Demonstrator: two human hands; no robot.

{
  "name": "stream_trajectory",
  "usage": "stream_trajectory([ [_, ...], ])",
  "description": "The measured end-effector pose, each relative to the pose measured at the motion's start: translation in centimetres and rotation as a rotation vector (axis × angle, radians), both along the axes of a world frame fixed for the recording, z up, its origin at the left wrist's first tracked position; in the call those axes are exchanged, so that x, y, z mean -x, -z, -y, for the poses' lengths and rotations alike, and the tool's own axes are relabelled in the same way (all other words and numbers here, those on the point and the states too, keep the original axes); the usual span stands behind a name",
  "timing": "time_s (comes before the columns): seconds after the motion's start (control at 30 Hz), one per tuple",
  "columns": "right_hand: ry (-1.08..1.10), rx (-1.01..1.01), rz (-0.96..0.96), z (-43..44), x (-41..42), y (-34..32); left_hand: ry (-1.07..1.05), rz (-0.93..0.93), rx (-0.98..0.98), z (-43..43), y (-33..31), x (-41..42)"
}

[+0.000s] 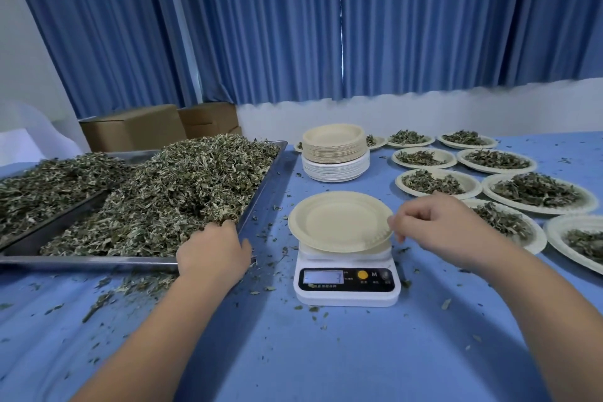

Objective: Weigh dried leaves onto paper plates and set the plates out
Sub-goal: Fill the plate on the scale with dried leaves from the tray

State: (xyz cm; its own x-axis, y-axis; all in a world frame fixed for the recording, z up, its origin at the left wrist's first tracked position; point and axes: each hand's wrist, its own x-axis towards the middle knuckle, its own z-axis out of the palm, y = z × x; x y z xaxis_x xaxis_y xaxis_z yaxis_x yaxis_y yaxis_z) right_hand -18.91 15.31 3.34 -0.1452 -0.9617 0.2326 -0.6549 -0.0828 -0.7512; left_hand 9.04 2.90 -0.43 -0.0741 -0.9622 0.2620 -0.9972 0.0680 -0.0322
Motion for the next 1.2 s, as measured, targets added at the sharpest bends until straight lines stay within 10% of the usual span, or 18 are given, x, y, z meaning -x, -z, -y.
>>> stream_trajectory([
  [0.2,-0.108,-0.524,-0.13,-0.4,-0.7,0.8,0.026,-0.043,0.122,-0.1,1.0,-0.4],
  [1.2,0.005,-0.461,0.084,0.9,1.4,1.8,0.174,-0.237,0.214,0.5,1.2,-2.7],
])
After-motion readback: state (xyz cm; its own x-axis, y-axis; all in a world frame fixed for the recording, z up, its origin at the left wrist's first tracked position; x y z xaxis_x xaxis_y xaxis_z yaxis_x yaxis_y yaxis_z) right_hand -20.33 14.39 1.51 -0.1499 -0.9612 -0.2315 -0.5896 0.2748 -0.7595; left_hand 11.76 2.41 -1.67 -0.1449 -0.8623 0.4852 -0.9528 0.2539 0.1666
